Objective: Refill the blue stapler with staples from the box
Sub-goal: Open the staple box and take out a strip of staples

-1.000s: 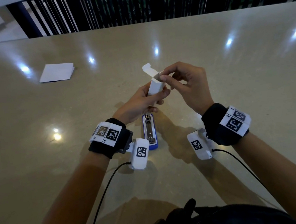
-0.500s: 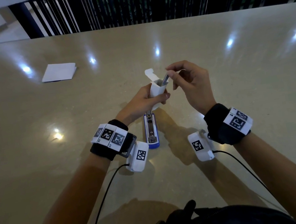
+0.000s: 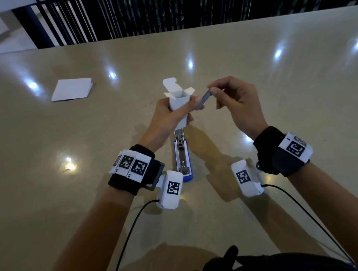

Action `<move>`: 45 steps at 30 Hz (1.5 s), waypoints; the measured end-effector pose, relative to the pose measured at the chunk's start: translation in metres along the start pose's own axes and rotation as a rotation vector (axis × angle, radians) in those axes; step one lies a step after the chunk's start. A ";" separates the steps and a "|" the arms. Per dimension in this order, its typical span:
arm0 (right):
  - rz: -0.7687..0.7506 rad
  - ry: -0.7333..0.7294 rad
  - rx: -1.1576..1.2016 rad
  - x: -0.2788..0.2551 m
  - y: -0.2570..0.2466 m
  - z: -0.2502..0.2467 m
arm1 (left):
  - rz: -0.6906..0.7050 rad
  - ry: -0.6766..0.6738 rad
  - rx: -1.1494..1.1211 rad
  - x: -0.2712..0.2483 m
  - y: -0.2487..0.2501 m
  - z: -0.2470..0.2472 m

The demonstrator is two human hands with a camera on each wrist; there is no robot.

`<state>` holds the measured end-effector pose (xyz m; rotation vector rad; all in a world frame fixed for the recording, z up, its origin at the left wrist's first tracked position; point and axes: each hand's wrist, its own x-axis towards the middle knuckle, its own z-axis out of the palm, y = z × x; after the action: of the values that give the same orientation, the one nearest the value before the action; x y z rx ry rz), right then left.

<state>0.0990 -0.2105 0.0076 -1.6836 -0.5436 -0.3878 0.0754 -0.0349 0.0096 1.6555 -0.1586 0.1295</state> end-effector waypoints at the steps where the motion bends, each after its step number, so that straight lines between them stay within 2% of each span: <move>1: -0.005 -0.015 0.000 0.000 0.000 0.001 | -0.001 -0.029 0.006 -0.001 0.001 0.001; 4: -0.004 -0.021 0.010 0.000 0.000 0.001 | -0.011 -0.062 -0.001 -0.002 0.001 0.003; 11: 0.032 -0.091 -0.065 -0.006 -0.001 0.000 | -0.056 0.007 -0.038 0.000 -0.003 0.002; 17: -0.043 -0.015 -0.165 -0.008 0.000 0.006 | -0.090 0.005 -0.052 0.000 -0.001 0.005; 27: -0.090 -0.024 -0.233 -0.008 0.003 0.006 | -0.108 0.012 0.008 0.003 -0.004 0.001; 39: -0.162 -0.006 -0.312 -0.008 0.007 0.007 | -0.129 0.009 -0.027 0.005 -0.005 0.004; 45: -0.114 0.043 -0.291 -0.005 0.010 0.004 | -0.126 -0.013 -0.022 0.004 -0.005 0.003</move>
<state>0.1001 -0.2082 -0.0037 -1.9228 -0.5733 -0.6077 0.0802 -0.0370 0.0050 1.6396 -0.0647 0.0210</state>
